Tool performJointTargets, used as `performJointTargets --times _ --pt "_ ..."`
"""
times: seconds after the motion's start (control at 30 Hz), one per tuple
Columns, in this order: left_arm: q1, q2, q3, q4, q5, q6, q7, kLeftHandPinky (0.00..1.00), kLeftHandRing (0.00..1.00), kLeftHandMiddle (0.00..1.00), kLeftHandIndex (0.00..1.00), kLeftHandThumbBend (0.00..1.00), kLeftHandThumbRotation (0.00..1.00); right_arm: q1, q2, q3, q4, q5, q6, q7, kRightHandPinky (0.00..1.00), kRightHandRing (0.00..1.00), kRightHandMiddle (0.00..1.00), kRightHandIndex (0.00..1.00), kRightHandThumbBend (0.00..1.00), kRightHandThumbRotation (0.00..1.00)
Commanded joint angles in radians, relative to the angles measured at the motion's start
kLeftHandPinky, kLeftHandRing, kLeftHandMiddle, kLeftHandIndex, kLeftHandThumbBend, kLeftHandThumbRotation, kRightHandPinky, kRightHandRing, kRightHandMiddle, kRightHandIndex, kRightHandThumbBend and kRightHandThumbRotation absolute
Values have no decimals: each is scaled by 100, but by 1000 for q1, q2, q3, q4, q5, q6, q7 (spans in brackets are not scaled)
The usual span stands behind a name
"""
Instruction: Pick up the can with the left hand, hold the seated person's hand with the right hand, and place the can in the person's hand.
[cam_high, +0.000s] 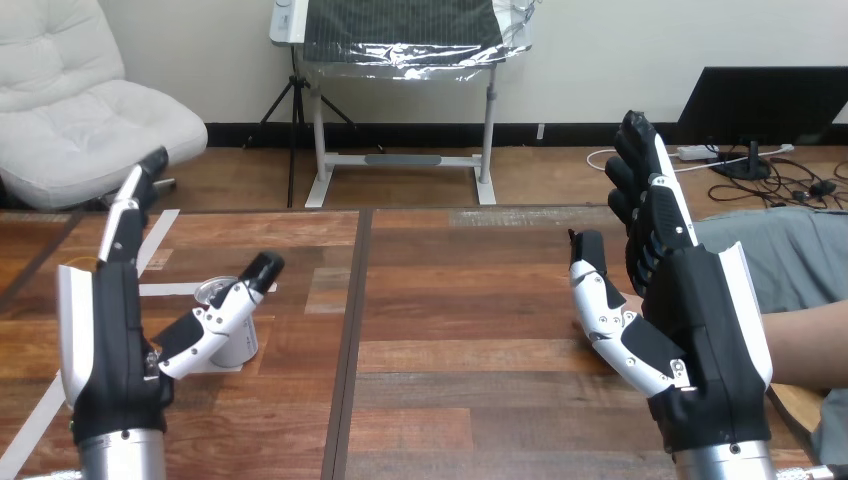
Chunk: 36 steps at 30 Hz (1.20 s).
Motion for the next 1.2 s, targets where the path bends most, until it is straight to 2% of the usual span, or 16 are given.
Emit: performJointTargets --times 0.0,0.27,0.43,0.63,1.17 --pt "-64 42 -10 29 -40 24 -45 87 90 92 89 86 40 -64 6 -17 5 12 -9 3 100 100 100 100 2 0" --pt "-90 84 -10 68 -116 65 -140 86 90 93 91 86 41 -68 4 -20 7 9 -7 5 100 100 100 100 2 0" --pt "-113 104 -7 103 -147 75 -179 86 90 93 91 87 40 -70 2 -23 7 6 -6 7 100 100 100 100 2 0" --pt "-141 127 -5 136 -166 114 -212 86 90 93 90 89 40 -71 2 -25 7 13 -4 12 100 100 100 100 3 0" --pt "-224 185 -11 270 -89 106 -163 85 88 91 90 90 42 -72 -2 -35 5 15 2 21 100 100 100 100 5 0"
